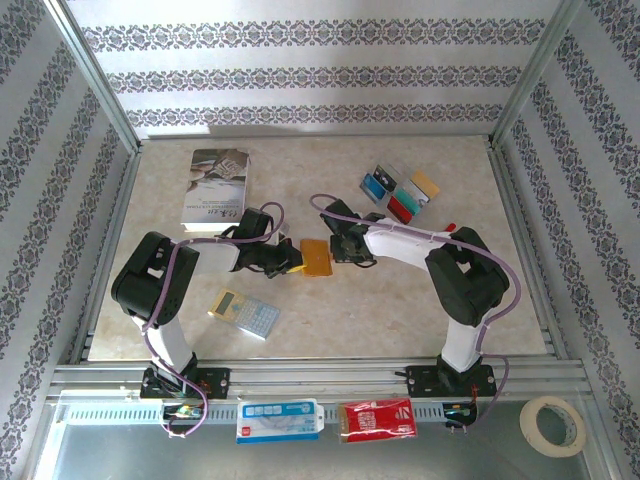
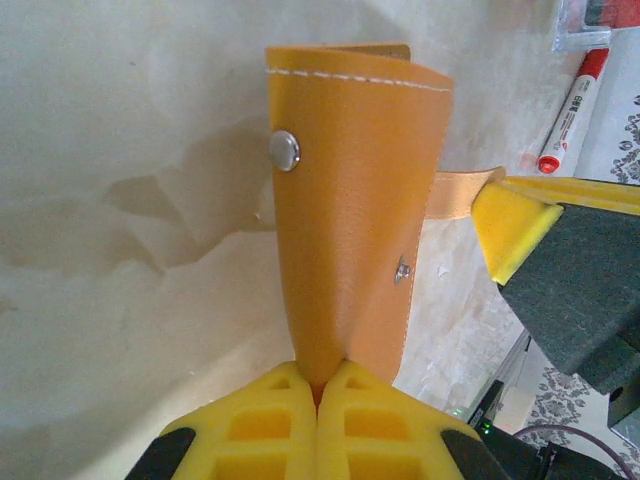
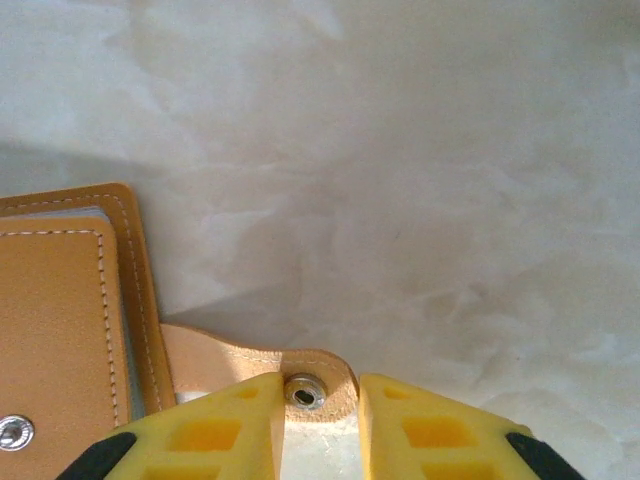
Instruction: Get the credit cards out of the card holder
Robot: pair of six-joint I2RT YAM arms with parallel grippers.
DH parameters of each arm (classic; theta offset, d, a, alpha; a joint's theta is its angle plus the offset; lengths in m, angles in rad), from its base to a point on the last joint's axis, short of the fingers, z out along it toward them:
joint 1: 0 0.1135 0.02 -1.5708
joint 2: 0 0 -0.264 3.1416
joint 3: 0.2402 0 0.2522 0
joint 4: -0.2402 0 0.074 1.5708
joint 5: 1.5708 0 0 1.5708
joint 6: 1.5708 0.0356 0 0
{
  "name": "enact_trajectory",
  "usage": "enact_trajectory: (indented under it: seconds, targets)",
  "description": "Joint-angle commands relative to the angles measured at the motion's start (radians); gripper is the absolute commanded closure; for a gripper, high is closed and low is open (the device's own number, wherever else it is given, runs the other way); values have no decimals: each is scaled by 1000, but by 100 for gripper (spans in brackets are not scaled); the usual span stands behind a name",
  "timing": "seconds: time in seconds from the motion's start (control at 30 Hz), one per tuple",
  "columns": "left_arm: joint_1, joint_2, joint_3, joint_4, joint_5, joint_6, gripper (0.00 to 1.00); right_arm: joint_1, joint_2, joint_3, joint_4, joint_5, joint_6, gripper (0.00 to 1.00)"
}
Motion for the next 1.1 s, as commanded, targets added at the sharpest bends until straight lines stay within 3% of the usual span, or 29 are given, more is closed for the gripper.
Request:
enact_trajectory:
  seconds: [0.0,0.53,0.8,0.9,1.07]
  targets:
    - [-4,-17,6,-40,-16,12,100,13,-8,-11,53,-64,-9,72]
    - [-4,-21,24,-81,-20,27,100,-21,-1,-33,170,-173,26,66]
    - [-4,-30,26,-97,-33,28,99,-14,-2,-37,144,-93,8,79]
    - [-4,-45,36,-133,-64,29,90,-14,-13,-28,132,-96,-11,90]
    - [14,-122,53,-213,-163,47,57,-5,-88,-31,124,-114,-34,93]
